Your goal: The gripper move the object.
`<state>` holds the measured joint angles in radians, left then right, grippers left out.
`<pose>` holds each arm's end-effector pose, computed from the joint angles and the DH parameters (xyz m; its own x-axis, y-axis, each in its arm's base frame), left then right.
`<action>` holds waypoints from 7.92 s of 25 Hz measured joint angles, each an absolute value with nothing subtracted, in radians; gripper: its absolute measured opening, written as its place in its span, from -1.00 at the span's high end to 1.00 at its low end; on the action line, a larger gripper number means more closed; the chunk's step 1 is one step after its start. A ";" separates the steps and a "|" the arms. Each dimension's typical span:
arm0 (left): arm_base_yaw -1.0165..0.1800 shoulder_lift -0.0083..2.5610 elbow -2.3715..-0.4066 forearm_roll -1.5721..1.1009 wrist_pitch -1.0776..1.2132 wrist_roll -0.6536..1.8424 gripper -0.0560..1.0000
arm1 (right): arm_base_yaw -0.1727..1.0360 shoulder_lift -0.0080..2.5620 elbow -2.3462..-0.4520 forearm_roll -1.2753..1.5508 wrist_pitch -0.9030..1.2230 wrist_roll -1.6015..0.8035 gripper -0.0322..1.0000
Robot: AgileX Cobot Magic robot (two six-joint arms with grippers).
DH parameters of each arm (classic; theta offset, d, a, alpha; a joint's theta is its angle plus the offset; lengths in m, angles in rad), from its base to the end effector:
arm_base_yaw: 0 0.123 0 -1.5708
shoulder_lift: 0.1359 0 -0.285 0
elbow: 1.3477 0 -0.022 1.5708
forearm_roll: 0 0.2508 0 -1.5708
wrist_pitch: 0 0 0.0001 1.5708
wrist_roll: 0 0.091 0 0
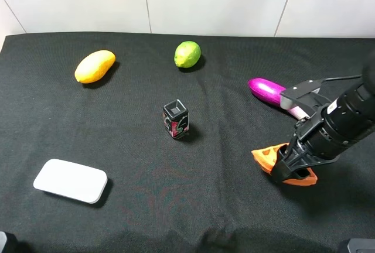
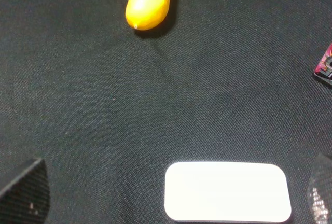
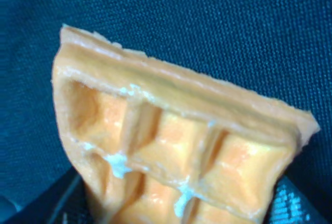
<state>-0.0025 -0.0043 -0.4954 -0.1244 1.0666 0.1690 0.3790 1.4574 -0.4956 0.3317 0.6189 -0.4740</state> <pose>-0.0056 -0.0099 0.2760 -0.4452 0.1089 -0.8888 0.1482 0.9879 0.0468 0.1732 0.0875 0.1407 -0.8296 -0.5409 -0.1387 -0.5579 0.8137 0.1636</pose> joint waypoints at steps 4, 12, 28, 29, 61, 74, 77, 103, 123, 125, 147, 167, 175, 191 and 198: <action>-0.003 -0.004 -0.495 -0.124 1.067 0.169 -0.99 | 0.379 1.440 -0.544 0.331 0.710 -0.445 0.02; -0.003 -0.004 -0.495 -0.124 1.067 0.169 -0.99 | 0.379 1.441 -0.686 0.299 0.887 -0.373 0.02; -0.003 -0.004 -0.495 -0.124 1.067 0.169 -0.99 | 0.379 1.477 -0.986 0.203 1.034 -0.185 0.02; -0.003 -0.004 -0.495 -0.124 1.067 0.169 -0.99 | 0.379 1.489 -1.004 0.199 1.038 -0.178 0.02; -0.003 -0.004 -0.495 -0.124 1.067 0.169 -0.99 | 0.379 2.043 -1.720 0.123 1.038 -0.052 0.02; -0.003 -0.004 -0.495 -0.124 1.067 0.169 -0.99 | 0.379 2.150 -1.732 0.166 0.805 -0.011 0.02; -0.003 -0.004 -0.495 -0.124 1.067 0.169 -0.99 | 0.379 2.172 -1.732 0.166 0.767 -0.011 0.02; -0.003 -0.004 -0.495 -0.124 1.067 0.169 -0.99 | 0.371 2.314 -1.732 0.055 0.578 0.034 0.02; -0.003 -0.004 -0.495 -0.124 1.067 0.169 -0.99 | 0.371 2.325 -1.732 0.032 0.589 0.037 -0.23; -0.003 -0.004 -0.495 -0.124 1.067 0.169 -0.99 | 0.371 2.325 -1.732 0.032 0.589 0.037 -0.34; -0.003 -0.004 -0.495 -0.124 1.067 0.169 -0.99 | 0.371 2.215 -1.732 0.032 0.725 0.035 -0.41; -0.003 -0.004 -0.495 -0.124 1.067 0.169 -0.99 | 0.371 1.999 -1.734 0.056 1.144 0.027 -0.41; -0.003 -0.004 -0.495 -0.124 1.067 0.169 -0.99 | 0.371 1.917 -1.701 0.098 1.212 0.000 -0.41; -0.003 -0.004 -0.495 -0.124 1.067 0.169 -0.99 | 0.371 1.555 -1.384 0.173 1.214 -0.038 -0.41; -0.003 -0.004 -0.495 -0.124 1.067 0.169 -0.99 | 0.371 1.370 -1.198 0.193 1.215 -0.038 -0.41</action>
<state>-0.0025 -0.0043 -0.4954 -0.1244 1.0666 0.1690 0.3708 1.3701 -1.1983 0.1927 1.2146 -0.0377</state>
